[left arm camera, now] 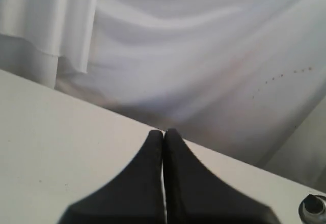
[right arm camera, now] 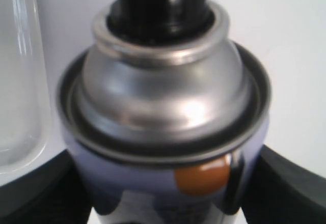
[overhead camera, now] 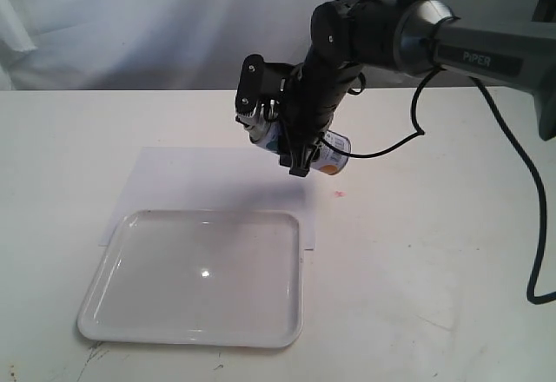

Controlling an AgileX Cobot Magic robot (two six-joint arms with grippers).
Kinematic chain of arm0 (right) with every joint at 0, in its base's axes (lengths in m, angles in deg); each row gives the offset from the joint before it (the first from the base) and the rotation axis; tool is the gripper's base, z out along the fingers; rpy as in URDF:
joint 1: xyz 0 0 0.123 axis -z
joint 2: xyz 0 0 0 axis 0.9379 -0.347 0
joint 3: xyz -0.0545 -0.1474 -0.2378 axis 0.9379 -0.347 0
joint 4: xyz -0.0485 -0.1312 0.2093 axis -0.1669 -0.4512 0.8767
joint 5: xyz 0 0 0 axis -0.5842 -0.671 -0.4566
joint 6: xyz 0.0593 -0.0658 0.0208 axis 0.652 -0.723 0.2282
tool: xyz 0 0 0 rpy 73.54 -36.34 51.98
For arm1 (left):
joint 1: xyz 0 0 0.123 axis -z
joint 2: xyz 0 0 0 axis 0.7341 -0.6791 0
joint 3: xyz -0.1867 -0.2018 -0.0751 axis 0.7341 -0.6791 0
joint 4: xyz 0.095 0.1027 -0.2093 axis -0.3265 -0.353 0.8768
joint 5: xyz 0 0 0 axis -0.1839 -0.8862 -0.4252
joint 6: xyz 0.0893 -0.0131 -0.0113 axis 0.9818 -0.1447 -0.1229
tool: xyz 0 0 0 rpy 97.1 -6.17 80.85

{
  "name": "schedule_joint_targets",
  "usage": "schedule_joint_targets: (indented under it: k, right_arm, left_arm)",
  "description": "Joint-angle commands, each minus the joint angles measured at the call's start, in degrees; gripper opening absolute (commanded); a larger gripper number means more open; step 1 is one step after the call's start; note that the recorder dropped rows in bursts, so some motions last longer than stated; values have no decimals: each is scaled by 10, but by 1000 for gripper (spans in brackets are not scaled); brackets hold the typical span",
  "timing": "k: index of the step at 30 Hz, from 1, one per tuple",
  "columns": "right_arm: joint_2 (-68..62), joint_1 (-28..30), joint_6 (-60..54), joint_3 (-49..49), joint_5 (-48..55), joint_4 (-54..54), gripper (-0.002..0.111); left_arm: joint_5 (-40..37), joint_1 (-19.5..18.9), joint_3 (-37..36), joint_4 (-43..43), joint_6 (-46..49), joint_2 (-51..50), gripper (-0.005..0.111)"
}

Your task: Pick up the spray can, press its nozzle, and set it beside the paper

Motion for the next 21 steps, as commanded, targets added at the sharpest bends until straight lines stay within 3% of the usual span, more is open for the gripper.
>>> schedule_joint_targets:
  k: [1, 14, 21]
  right_arm:
    - [5, 2, 2, 7, -21, -5, 0]
    - [4, 2, 4, 7, -34, -5, 0]
    - [-26, 2, 4, 7, -51, -5, 0]
  left_arm:
    - [-66, 3, 95, 5, -6, -133, 0]
    - [-258, 3, 385, 5, 45, -441, 0]
    - [-283, 3, 466, 12, 85, -522, 0]
